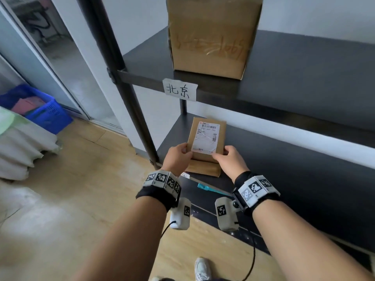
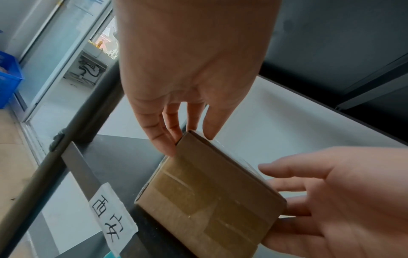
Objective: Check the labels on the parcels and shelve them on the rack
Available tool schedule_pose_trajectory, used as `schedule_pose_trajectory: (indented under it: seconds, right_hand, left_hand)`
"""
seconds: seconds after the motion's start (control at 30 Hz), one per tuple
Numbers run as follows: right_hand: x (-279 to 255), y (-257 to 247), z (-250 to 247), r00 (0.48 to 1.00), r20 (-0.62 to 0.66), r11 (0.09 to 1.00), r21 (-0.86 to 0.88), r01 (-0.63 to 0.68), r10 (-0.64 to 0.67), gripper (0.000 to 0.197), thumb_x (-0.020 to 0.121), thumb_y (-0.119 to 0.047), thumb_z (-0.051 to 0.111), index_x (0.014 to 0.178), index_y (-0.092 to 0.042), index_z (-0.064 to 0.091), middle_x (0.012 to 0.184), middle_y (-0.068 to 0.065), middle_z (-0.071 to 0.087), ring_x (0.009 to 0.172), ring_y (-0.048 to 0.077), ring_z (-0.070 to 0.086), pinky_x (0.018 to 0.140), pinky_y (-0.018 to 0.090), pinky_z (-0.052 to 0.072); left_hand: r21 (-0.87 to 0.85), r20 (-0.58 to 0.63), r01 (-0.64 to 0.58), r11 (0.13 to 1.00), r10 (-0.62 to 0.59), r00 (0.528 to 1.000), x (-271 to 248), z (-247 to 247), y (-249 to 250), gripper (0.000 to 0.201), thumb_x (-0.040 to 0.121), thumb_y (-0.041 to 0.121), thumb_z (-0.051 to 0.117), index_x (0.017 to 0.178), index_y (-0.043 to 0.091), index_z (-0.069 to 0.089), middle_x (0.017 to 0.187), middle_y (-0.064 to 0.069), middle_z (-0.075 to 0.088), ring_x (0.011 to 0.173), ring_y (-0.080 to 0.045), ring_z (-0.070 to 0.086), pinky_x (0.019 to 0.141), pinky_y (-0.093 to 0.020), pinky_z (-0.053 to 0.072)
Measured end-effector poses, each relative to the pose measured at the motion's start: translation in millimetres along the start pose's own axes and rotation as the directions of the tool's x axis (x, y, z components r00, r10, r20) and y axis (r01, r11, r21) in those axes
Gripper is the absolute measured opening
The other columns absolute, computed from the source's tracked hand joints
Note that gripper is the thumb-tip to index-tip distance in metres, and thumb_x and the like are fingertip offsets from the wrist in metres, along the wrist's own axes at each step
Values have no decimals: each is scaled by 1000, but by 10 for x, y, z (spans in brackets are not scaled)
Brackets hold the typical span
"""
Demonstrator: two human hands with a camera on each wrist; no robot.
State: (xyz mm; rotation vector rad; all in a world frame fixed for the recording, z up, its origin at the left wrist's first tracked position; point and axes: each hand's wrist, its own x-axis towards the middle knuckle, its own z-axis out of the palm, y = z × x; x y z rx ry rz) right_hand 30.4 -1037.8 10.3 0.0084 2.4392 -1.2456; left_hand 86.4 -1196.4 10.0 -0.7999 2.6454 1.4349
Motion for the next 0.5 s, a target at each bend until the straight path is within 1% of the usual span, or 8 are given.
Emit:
schedule_pose_trajectory:
  seconds: [0.03,0.1,0.17,0.27,0.33,0.4,0.43,0.5]
  right_hand:
    - [28,-13,14,1000,-9,1000,3,12,-12,50,89,-31,64,133,-12,51,130,4,61,117,26,58,90,32,45]
    - [59,-41,47,1000,-22,1000,-3,14,-14,49,90,-32,63,134,-13,51,132,5,61,118,25,59,91,33,46]
    - [87,-52,84,999,-49,1000,-11,11,-11,48,91,-32,62,134,-14,51,132,4,61,118,25,59,91,32,46]
    - [64,-77,115,997,-78,1000,-18,0,-1,47,88,-31,62,132,-15,52,130,3,63,114,25,61,89,33,49]
    - [43,-68,149,996,-83,1000,-7,-17,16,48,88,-29,63,132,-15,52,130,3,63,114,25,61,89,32,49]
    - [7,-84,171,996,-94,1000,-9,-10,9,49,89,-27,63,134,-14,50,131,4,62,115,25,61,86,29,47]
    - [6,-73,185,995,-104,1000,-7,9,-10,49,90,-26,63,135,-14,49,132,4,61,116,25,60,85,28,45]
    - [-75,-149,160,987,-159,1000,-2,20,-20,50,92,-24,62,138,-12,47,136,6,58,119,25,59,83,25,42]
  left_hand:
    - [8,10,-7,1000,7,1000,54,-5,7,24,94,13,53,112,17,68,96,-11,70,75,-21,57,69,-37,50]
    - [28,37,-8,1000,7,999,143,-20,31,27,92,12,52,113,18,67,102,-11,70,83,-26,62,71,-35,49]
    - [45,48,-13,999,11,999,225,-24,29,28,90,10,52,113,19,67,106,-13,71,95,-32,64,80,-39,51]
    - [76,79,-21,997,15,997,284,-29,22,37,88,10,51,122,16,65,111,-12,69,103,-31,63,89,-38,51]
    - [91,90,-29,995,20,996,306,-36,-10,42,88,10,51,128,17,62,120,-11,66,106,-29,63,92,-36,49]
    - [117,95,-42,992,31,995,307,-59,-26,47,90,12,51,137,17,56,129,-11,60,110,-28,61,93,-33,47]
    - [124,95,-63,990,52,994,317,-58,-61,50,91,13,51,141,16,52,133,-13,58,113,-28,60,94,-33,47]
    - [140,70,-51,989,42,997,289,-121,-54,53,94,15,50,147,15,45,142,-15,51,122,-31,57,100,-35,45]
